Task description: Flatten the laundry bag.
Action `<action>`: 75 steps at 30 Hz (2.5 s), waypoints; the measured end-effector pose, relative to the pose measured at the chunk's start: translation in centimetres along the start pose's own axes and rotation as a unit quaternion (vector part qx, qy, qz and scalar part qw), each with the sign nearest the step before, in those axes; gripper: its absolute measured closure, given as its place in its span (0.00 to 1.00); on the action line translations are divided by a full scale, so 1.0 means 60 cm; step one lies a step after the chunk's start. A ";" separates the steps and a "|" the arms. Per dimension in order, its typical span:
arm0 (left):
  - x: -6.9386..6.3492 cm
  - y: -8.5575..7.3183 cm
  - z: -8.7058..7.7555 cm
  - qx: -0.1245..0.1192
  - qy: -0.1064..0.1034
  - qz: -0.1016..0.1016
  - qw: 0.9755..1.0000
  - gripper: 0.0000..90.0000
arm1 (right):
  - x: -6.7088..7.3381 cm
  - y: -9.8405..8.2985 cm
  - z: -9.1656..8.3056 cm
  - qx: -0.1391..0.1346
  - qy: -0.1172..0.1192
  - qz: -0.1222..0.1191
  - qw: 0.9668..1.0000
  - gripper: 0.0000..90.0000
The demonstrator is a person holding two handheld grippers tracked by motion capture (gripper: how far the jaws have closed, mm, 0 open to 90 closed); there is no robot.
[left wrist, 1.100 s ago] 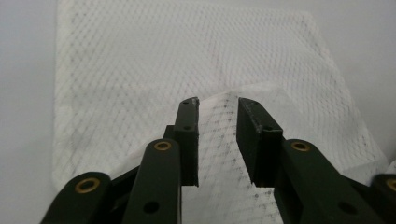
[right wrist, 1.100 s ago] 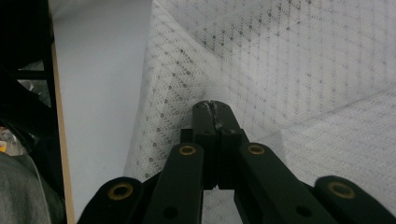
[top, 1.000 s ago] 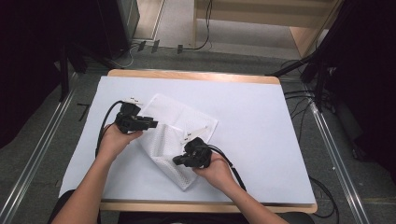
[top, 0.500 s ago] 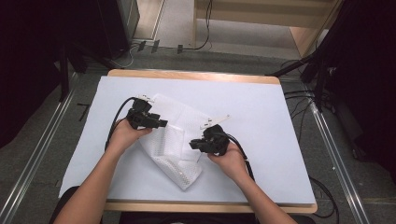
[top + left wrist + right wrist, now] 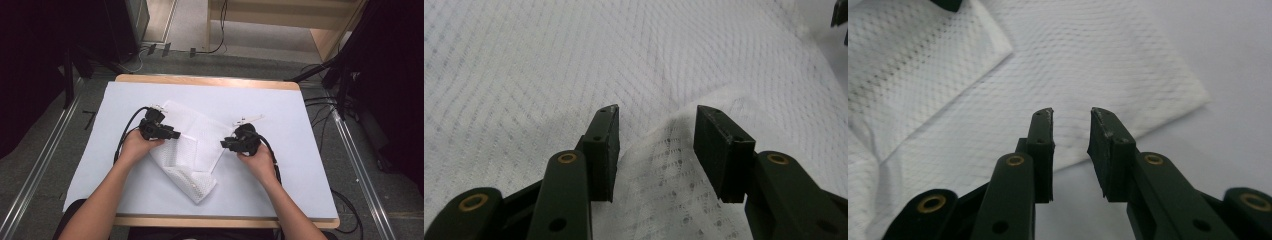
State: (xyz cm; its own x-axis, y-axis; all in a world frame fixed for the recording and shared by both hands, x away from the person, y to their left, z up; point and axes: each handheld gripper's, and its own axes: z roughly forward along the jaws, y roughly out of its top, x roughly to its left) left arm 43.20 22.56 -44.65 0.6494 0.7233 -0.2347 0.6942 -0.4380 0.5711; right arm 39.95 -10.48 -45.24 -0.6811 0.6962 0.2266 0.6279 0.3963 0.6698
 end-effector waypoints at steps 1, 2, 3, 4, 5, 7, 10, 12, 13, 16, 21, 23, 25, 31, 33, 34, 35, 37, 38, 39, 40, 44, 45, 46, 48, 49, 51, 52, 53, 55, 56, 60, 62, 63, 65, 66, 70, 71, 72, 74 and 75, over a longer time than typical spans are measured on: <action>-0.001 -0.001 0.001 0.002 0.002 0.002 1.000 0.62 | -0.007 0.001 0.000 -0.002 -0.007 0.002 1.000 0.78; -0.002 -0.002 0.002 0.003 0.001 0.002 1.000 0.63 | -0.015 0.002 0.000 0.000 -0.010 0.006 1.000 0.77; -0.002 -0.002 0.002 0.006 0.002 0.004 1.000 0.64 | -0.021 0.003 0.000 -0.001 -0.020 0.010 1.000 0.76; -0.003 -0.003 0.003 0.006 0.003 0.007 1.000 0.65 | -0.029 0.004 0.001 -0.003 -0.025 0.013 1.000 0.75; -0.004 -0.004 0.003 0.007 0.003 0.010 1.000 0.67 | -0.036 0.006 0.002 -0.005 -0.028 0.019 0.999 0.74; -0.005 -0.005 0.004 0.006 0.006 0.013 1.000 0.69 | -0.048 0.011 0.005 -0.009 -0.039 0.024 0.999 0.72; -0.004 -0.006 0.003 0.005 0.002 0.003 1.000 0.74 | -0.060 0.017 0.013 -0.011 -0.051 0.027 0.998 0.69; -0.005 -0.007 0.004 0.004 0.003 -0.006 1.000 0.79 | -0.066 0.020 0.019 -0.005 -0.058 0.030 0.998 0.69; -0.006 -0.008 0.004 0.003 0.005 -0.003 1.000 0.81 | -0.068 0.021 0.023 -0.002 -0.062 0.031 0.998 0.68; -0.010 -0.010 0.005 0.005 0.004 -0.002 1.000 0.89 | -0.071 0.022 0.034 0.003 -0.064 0.037 0.997 0.68; -0.012 -0.011 0.003 0.008 0.003 0.000 1.000 0.95 | -0.064 0.024 0.040 0.000 -0.065 0.027 0.997 0.73; -0.012 -0.011 0.000 0.008 0.004 0.003 1.000 0.96 | -0.061 0.024 0.041 0.000 -0.074 0.019 0.997 0.78; -0.012 -0.012 -0.004 0.002 0.004 0.001 1.000 0.96 | -0.059 0.024 0.042 0.002 -0.083 0.014 0.996 0.86; -0.010 -0.013 -0.020 -0.018 -0.003 -0.006 1.000 0.96 | -0.062 0.026 0.041 0.009 -0.059 0.026 0.998 0.99; -0.009 -0.013 -0.027 -0.027 -0.004 -0.006 1.000 0.96 | -0.065 0.027 0.038 0.010 -0.056 0.030 0.998 1.00; -0.008 -0.012 -0.032 -0.034 -0.007 -0.009 0.999 0.96 | -0.067 0.028 0.035 0.009 -0.054 0.035 0.998 1.00; -0.008 -0.012 -0.037 -0.041 -0.008 -0.010 0.999 0.96 | -0.070 0.028 0.033 0.007 -0.055 0.038 0.998 1.00; -0.008 -0.012 -0.046 -0.055 -0.010 -0.013 0.998 0.96 | -0.077 0.027 0.026 0.005 -0.060 0.042 0.997 1.00; -0.007 -0.012 -0.051 -0.061 -0.013 -0.014 0.998 0.96 | -0.081 0.027 0.023 0.002 -0.057 0.048 0.997 1.00; -0.006 -0.013 -0.055 -0.066 -0.014 -0.015 0.998 0.96 | -0.085 0.027 0.019 0.001 -0.058 0.052 0.997 1.00; -0.005 -0.013 -0.059 -0.071 -0.016 -0.018 0.997 0.96 | -0.089 0.027 0.015 0.000 -0.060 0.056 0.997 1.00; -0.002 -0.015 -0.071 -0.083 -0.012 -0.018 0.996 0.96 | -0.105 0.024 0.001 -0.003 -0.069 0.068 0.995 1.00; -0.001 -0.016 -0.074 -0.085 -0.014 -0.019 0.996 0.96 | -0.110 0.022 -0.003 -0.006 -0.071 0.071 0.995 1.00; -0.001 -0.016 -0.076 -0.089 -0.014 -0.020 0.996 0.96 | -0.115 0.021 -0.006 -0.007 -0.071 0.076 0.995 1.00; 0.001 -0.018 -0.081 -0.095 -0.015 -0.022 0.995 0.96 | -0.123 0.019 -0.013 -0.009 -0.075 0.083 0.994 1.00; 0.003 -0.018 -0.084 -0.096 -0.013 -0.023 0.995 0.96 | -0.128 0.017 -0.016 -0.011 -0.076 0.087 0.993 1.00; 0.006 -0.020 -0.088 -0.102 -0.015 -0.026 0.994 0.96 | -0.135 0.015 -0.023 -0.016 -0.080 0.095 0.992 1.00; 0.007 -0.021 -0.091 -0.103 -0.014 -0.028 0.994 0.96 | -0.139 0.014 -0.026 -0.017 -0.082 0.099 0.992 1.00; 0.009 -0.022 -0.093 -0.106 -0.015 -0.030 0.994 0.96 | -0.144 0.012 -0.029 -0.019 -0.084 0.100 0.991 1.00; 0.013 -0.024 -0.098 -0.111 -0.014 -0.034 0.993 0.96 | -0.152 0.010 -0.036 -0.021 -0.088 0.107 0.990 1.00; 0.015 -0.025 -0.100 -0.112 -0.016 -0.035 0.993 0.96 | -0.156 0.008 -0.039 -0.021 -0.091 0.109 0.990 1.00; 0.022 -0.029 -0.107 -0.123 -0.019 -0.045 0.991 0.96 | -0.172 0.002 -0.051 -0.025 -0.100 0.119 0.987 1.00; 0.025 -0.030 -0.109 -0.122 -0.019 -0.047 0.991 0.96 | -0.178 -0.001 -0.056 -0.027 -0.105 0.127 0.986 1.00; 0.026 -0.031 -0.109 -0.122 -0.018 -0.049 0.991 0.96 | -0.181 -0.002 -0.059 -0.026 -0.106 0.129 0.986 1.00; 0.030 -0.033 -0.108 -0.121 -0.018 -0.052 0.991 0.96 | -0.185 -0.004 -0.061 -0.026 -0.110 0.134 0.984 1.00; 0.032 -0.034 -0.107 -0.118 -0.016 -0.053 0.991 0.96 | -0.187 -0.006 -0.061 -0.026 -0.111 0.134 0.984 1.00; 0.039 -0.038 -0.095 -0.098 -0.013 -0.060 0.993 0.96 | -0.187 -0.007 -0.056 -0.022 -0.109 0.137 0.984 0.99; 0.040 -0.039 -0.092 -0.097 -0.012 -0.063 0.993 0.96 | -0.186 -0.007 -0.054 -0.020 -0.108 0.132 0.985 0.98; 0.043 -0.040 -0.091 -0.094 -0.012 -0.066 0.993 0.95 | -0.184 -0.006 -0.054 -0.021 -0.107 0.133 0.985 0.96; 0.045 -0.042 -0.092 -0.091 -0.008 -0.069 0.993 0.93 | -0.182 -0.004 -0.055 -0.026 -0.109 0.129 0.985 0.88; 0.046 -0.043 -0.093 -0.092 -0.006 -0.068 0.993 0.91 | -0.181 -0.003 -0.058 -0.029 -0.111 0.125 0.986 0.86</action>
State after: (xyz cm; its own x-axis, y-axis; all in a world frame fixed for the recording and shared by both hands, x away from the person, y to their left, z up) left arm 41.48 28.66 -42.36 0.5581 0.7617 -0.3292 0.7081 -0.2304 0.6675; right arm 45.91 -20.18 -45.37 -0.4045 0.8839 0.2348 0.7393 0.1649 0.6529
